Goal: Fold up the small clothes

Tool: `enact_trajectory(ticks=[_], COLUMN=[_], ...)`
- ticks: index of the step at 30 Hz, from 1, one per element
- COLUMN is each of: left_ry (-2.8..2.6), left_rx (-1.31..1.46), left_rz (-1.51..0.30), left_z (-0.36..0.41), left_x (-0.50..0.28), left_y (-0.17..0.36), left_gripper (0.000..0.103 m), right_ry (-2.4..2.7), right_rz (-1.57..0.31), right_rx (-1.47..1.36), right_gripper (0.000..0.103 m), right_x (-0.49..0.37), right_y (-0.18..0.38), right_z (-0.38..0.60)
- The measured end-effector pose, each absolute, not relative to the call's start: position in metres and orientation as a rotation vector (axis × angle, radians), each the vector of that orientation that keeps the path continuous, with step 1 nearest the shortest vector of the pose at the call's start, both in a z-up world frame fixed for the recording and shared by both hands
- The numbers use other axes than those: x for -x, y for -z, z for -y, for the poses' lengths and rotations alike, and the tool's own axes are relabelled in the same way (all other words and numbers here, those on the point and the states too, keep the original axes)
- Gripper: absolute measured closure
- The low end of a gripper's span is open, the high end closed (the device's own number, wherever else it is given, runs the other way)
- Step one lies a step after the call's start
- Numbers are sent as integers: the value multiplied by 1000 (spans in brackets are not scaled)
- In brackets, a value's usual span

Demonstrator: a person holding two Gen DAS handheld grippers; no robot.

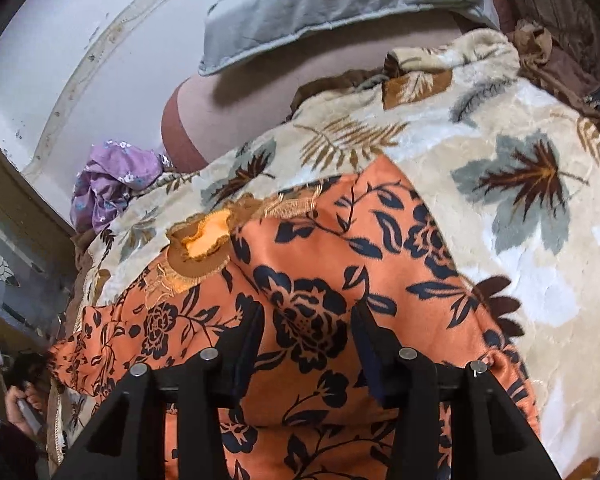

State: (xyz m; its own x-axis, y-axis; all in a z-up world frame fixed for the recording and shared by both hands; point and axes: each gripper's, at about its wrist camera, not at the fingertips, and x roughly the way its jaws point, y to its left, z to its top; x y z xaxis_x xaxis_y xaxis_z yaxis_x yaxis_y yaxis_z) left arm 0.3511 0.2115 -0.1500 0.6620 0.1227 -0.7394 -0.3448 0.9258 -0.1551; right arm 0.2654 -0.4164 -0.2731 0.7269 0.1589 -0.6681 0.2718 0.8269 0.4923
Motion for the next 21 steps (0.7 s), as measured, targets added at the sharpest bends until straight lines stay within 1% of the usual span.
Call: enact_trajectory(ticks=[2,5,7,9,12,14,15,16,17,18,19,20,21], left_ry=[-185,-15,92,209,350,490,531,564,578,574,562,552,535], left_rx=[208,33,-45,-136,-232,-258,-276,-305,-346,-379,-394,-389,-371], left_rz=[-771,-733,-729,-740,-805,-876,-889,-894,-888,-873,-830,-797,-762], left_z=[-173,-87,-35,27,112,163,174,185,193,193,185,177,162], left_x=[-345,-327,-316,-302,-287,-271,-258,-248,-236,-229,-219,-214,-211], left_y=[126,92,83,82,100,118,122,127,131,134,135,134,133], left_gripper=[97,97,97,97,96,94,92,88,71,49,42,37,37], right_ry=[65,69,79,100,129,140,144,150,154,152,149,141,133], right_rz=[-754,-724,-699,-677,-650,-637,-628,-623,-621,-619,-620,-625,-630], right_rx=[-614,-633,-651,-672,-721,-755,-769,-777,-779,-780,-778,-773,-768], right_gripper=[53,53,53,53,53,53,53,53,53,51,47,46,46], right_x=[-262,-255,-250,-245,-239,-236,-235,-233,-233,-232,-232,-233,-233], right_y=[269,260,253,248,244,241,240,239,238,237,237,236,236], right_z=[419,426,434,445,463,473,478,482,484,485,485,483,480])
